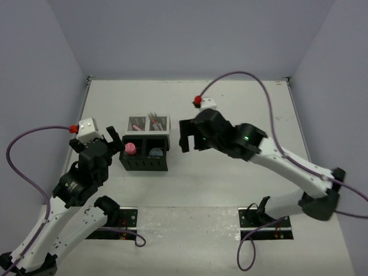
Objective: Sort the stationery into containers
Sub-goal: Place the stationery in the storage box.
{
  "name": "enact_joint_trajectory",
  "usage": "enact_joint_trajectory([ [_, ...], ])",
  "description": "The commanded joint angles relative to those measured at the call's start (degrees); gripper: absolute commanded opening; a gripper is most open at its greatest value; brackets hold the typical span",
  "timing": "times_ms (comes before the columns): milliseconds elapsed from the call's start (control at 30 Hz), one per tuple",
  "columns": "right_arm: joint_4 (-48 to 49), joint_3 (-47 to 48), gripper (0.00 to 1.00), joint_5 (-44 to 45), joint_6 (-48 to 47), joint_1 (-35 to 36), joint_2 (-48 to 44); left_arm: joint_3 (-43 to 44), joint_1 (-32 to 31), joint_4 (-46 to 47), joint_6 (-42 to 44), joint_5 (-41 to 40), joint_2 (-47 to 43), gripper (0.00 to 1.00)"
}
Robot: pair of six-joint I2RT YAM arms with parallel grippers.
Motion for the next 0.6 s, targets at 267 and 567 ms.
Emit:
enact_joint_trajectory([
  [267,-9.83,-23.28,0.99,40.92,-2.45,0.17,-51.99,1.38,4.83,3.64,0.45,-1.82,0.04,1.00],
  [567,-9.92,-25.39,0.99,46.04,-5.38,0.21,-60.69,-1.65,23.38,11.38,2.71,19.30,2.79,1.00],
])
